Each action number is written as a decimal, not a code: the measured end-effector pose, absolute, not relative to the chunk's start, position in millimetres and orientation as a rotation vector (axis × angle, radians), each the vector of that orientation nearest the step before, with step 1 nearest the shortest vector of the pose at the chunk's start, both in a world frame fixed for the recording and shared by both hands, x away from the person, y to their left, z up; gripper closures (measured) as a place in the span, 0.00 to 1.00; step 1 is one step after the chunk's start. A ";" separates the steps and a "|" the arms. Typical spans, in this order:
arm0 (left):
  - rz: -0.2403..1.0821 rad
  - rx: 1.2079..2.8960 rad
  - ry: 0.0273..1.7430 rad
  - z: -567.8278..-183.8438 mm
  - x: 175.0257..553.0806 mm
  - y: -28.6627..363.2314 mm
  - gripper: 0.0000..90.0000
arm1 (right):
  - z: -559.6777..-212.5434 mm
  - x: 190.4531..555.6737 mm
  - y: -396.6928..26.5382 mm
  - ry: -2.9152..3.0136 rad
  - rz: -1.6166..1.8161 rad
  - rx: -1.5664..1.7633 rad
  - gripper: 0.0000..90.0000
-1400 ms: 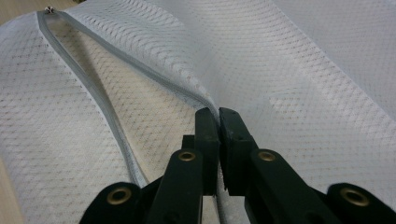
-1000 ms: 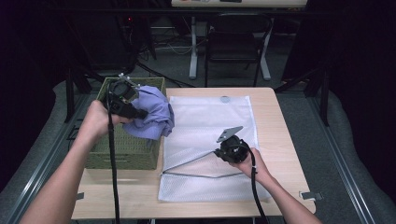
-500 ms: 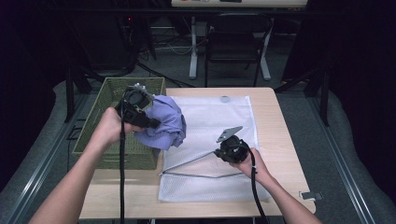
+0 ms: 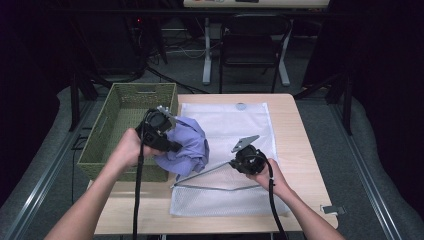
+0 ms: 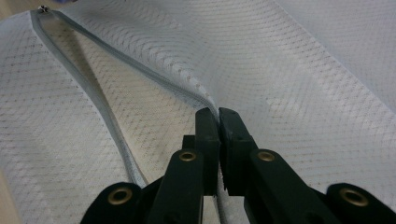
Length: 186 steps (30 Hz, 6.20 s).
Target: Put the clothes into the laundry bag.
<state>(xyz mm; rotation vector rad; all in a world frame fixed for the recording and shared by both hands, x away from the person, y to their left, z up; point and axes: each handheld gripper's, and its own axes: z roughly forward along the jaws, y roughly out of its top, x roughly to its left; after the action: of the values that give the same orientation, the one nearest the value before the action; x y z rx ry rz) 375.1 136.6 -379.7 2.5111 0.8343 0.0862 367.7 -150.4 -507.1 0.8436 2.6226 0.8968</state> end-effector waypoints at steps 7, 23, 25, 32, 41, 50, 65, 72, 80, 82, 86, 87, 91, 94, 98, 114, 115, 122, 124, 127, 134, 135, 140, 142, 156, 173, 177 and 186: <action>0.018 2.527 0.811 -401.2 366.6 128.0 0.81 | -506.8 368.6 -151.8 2.614 0.893 0.854 0.97; -0.087 2.495 0.805 -446.4 351.2 111.1 0.80 | -508.4 366.1 -149.2 2.628 0.881 0.826 0.97; -0.095 2.492 0.801 -450.9 349.6 110.3 0.80 | -509.1 366.3 -149.3 2.627 0.883 0.831 0.97; -0.136 2.452 0.813 -473.8 345.2 109.7 0.80 | -511.8 366.3 -146.8 2.644 0.860 0.827 0.97; -0.073 2.436 0.816 -495.1 330.4 102.7 0.78 | -514.2 364.9 -143.2 2.663 0.841 0.828 0.97; -0.026 2.405 0.775 -495.2 318.1 99.0 0.79 | -511.3 362.9 -142.3 2.658 0.864 0.823 0.98; 0.020 2.432 0.779 -514.7 313.2 81.5 0.79 | -510.0 360.7 -139.2 2.667 0.879 0.830 0.98; 0.061 2.361 0.780 -503.4 307.3 78.9 0.79 | -495.8 361.5 -145.1 2.647 0.961 0.860 0.98; 0.133 2.320 0.821 -506.6 307.6 68.9 0.78 | -484.9 358.2 -147.2 2.623 1.017 0.862 0.98; 0.152 2.324 0.842 -509.3 308.8 65.8 0.79 | -482.6 357.0 -146.8 2.620 1.027 0.866 0.98; 0.163 2.346 0.842 -515.9 311.7 60.8 0.77 | -483.1 357.0 -146.8 2.632 1.018 0.858 0.98; 0.165 2.349 0.841 -516.9 312.3 61.1 0.76 | -484.1 357.2 -146.9 2.629 1.017 0.865 0.98; 0.216 2.366 0.853 -514.3 310.0 62.8 0.55 | -485.8 359.2 -149.1 2.632 1.004 0.875 0.98; 0.298 2.382 0.837 -507.8 300.3 64.2 0.42 | -486.1 359.7 -151.1 2.633 1.010 0.880 0.98; 0.360 2.359 0.823 -498.9 294.2 69.2 0.35 | -486.0 361.1 -152.4 2.639 1.007 0.881 0.98; 0.224 2.297 0.792 -503.9 309.5 54.8 0.87 | -472.5 356.9 -150.6 2.619 1.064 0.868 0.98; 0.204 2.285 0.806 -503.4 311.5 54.5 0.87 | -471.1 356.0 -150.5 2.614 1.069 0.865 0.98; 0.186 2.247 0.820 -493.6 314.6 47.5 0.87 | -465.1 353.7 -150.2 2.589 1.099 0.857 0.98; 0.186 2.257 0.836 -498.0 317.7 47.7 0.87 | -464.1 353.8 -151.1 2.587 1.097 0.856 0.98; 0.151 2.245 0.889 -512.2 324.6 50.7 0.86 | -465.7 354.5 -151.6 2.600 1.092 0.865 0.98; 0.176 2.250 0.873 -509.1 320.8 49.9 0.68 | -470.3 354.8 -149.8 2.616 1.071 0.859 0.98; 0.203 2.263 0.857 -505.6 318.1 49.5 0.62 | -470.5 355.2 -150.4 2.612 1.078 0.858 0.98; 0.336 2.259 0.833 -491.4 305.6 52.6 0.44 | -471.2 356.2 -154.0 2.612 1.077 0.871 0.98; 0.375 2.257 0.830 -486.6 302.9 54.9 0.39 | -471.3 356.6 -154.8 2.614 1.067 0.874 0.98; 0.179 2.305 0.851 -504.6 333.8 54.2 0.59 | -475.3 357.6 -147.7 2.632 1.046 0.866 0.98; 0.113 2.272 0.771 -502.7 336.5 32.1 0.92 | -458.2 349.1 -149.0 2.586 1.157 0.843 0.98; 0.191 2.278 0.800 -507.6 338.2 32.9 0.82 | -466.7 352.2 -151.5 2.612 1.116 0.864 0.98; 0.264 2.280 0.841 -494.2 320.5 52.1 0.43 | -475.7 353.2 -157.9 2.625 1.068 0.889 0.98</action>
<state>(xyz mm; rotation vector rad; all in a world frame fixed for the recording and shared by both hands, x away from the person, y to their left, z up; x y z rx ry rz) 320.5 52.1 -494.2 2.2801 0.8413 0.2642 353.2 -157.9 -475.7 0.8894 2.6251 1.0682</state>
